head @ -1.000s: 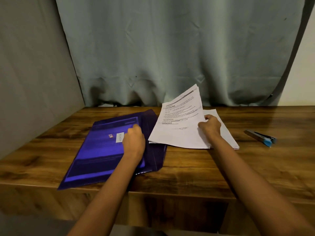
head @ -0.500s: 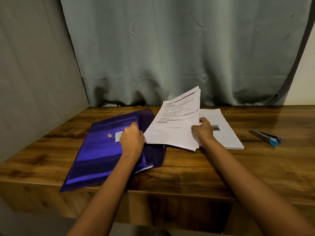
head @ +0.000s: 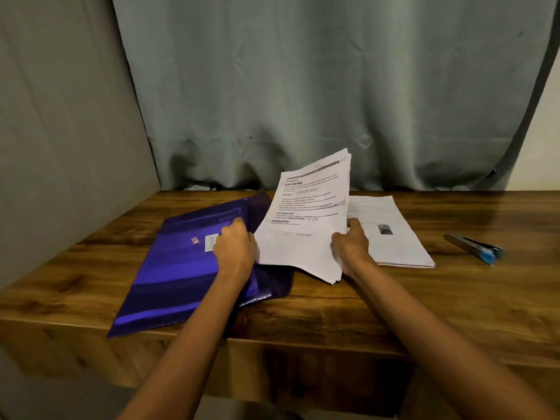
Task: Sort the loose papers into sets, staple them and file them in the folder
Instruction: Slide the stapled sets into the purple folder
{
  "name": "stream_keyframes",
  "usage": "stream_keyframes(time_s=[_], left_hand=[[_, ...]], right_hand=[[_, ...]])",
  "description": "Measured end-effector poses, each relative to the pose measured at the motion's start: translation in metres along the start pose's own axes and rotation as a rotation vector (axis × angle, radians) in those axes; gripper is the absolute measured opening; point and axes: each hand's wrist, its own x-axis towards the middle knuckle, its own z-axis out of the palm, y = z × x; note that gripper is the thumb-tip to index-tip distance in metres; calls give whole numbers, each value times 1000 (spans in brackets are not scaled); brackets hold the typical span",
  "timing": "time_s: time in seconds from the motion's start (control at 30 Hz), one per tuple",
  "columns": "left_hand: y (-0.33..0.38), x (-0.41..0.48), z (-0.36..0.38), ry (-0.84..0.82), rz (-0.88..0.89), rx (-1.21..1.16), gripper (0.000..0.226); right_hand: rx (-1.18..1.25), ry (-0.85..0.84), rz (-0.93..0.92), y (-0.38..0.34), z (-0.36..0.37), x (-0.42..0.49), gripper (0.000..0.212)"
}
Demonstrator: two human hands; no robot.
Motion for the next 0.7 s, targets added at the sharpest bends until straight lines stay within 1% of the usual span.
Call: stream_keyframes(time_s=[0.1, 0.2, 0.3, 0.37, 0.43, 0.6, 0.7], left_hand=[[-2, -1, -4, 6, -9, -9, 23], [-5, -3, -7, 11, -5, -68, 27], [-6, -3, -7, 18, -9, -119, 27], [-6, -4, -8, 24, -7, -129, 28], [-4, -5, -9, 24, -3, -124, 28], [-3, -4, -9, 27, 1, -114, 29], [-8, -1, -8, 28, -14, -191, 27]], right_hand=[[58, 56, 8, -1, -3, 1, 35], [92, 93, 41, -1, -7, 4, 36], [116, 67, 91, 1, -7, 3, 36], [105, 48, 94, 1, -5, 1, 35], [60, 41, 55, 0, -1, -2, 33], [-51, 50, -118, -4, 1, -7, 32], [-56, 71, -121, -4, -1, -5, 32]])
